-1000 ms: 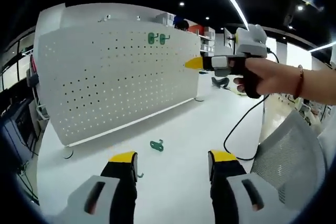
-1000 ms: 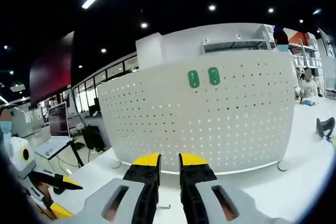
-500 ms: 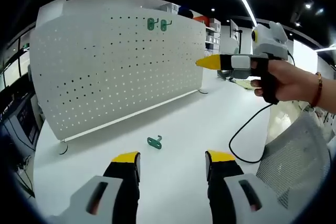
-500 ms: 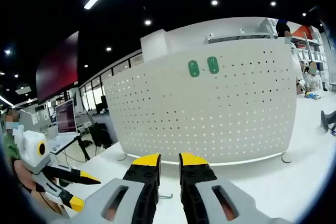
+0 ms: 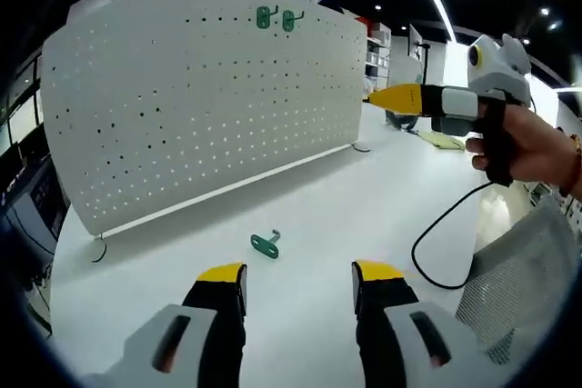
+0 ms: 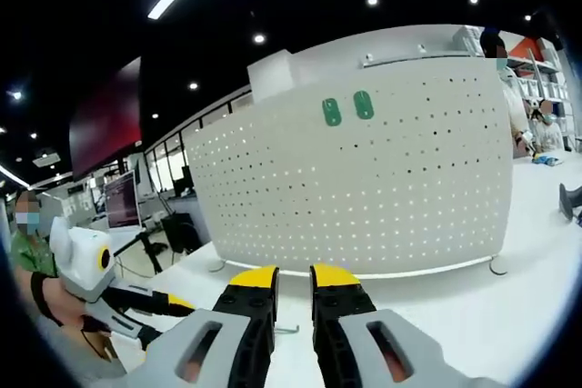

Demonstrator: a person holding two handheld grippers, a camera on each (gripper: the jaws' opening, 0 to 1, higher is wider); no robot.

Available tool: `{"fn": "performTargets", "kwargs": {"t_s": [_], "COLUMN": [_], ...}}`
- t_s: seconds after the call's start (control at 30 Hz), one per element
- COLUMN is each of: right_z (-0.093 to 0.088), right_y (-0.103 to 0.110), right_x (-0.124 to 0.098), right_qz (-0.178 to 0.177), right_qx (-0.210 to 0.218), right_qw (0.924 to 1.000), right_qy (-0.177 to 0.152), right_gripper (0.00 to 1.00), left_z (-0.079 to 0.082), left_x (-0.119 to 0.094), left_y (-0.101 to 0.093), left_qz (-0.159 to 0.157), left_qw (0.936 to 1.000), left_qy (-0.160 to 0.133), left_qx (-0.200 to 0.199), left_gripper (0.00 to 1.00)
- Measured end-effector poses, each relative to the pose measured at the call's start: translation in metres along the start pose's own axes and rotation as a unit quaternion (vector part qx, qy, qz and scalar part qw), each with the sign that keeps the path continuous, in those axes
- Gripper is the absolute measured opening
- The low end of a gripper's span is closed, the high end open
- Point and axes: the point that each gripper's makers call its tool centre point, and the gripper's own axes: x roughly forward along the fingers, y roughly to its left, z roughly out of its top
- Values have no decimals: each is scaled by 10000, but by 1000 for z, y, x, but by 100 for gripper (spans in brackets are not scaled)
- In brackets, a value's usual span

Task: Insert the hook assembly into the mounting plate slot until the hook locks in place.

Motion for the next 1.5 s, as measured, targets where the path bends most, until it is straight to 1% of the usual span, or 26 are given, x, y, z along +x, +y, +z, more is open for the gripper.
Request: {"fn": "performTargets", "kwargs": {"t_s": [0.2, 0.47, 0.67, 0.83, 1.0, 1.2, 1.4, 1.5], "right_z": [-8, -15, -18, -24, -27, -29, -34, -36], "right_y": [0, 0, -3, -8, -15, -20, -17, -16], "right_x": [-2, -5, -9, -13, -15, -14, -12, -12], "right_qz": [26, 89, 87, 46, -7, -43, -1, 5], "right_qx": [83, 149, 185, 251, 330, 392, 425, 445], "right_qw": [10000, 9998, 9997, 9995, 9993, 9991, 9988, 9987], "right_qy": [35, 103, 121, 170, 173, 182, 226, 265], "right_gripper": [13, 13, 14, 14, 14, 14, 14, 14], "left_z": [-3, -11, -12, -15, -17, -20, -22, -23], "left_x": [13, 28, 40, 51, 62, 70, 77, 82], "left_y": [2, 7, 13, 17, 18, 22, 23, 25], "left_qz": [56, 158, 271, 340, 367, 400, 410, 420], "left_qw": [9999, 9995, 9988, 9980, 9973, 9963, 9957, 9951], "left_qy": [106, 253, 322, 400, 484, 577, 624, 649], "left_qx": [4, -143, -235, -344, -416, -504, -546, -617], "left_gripper": [47, 46, 41, 39, 36, 34, 29, 29]}}
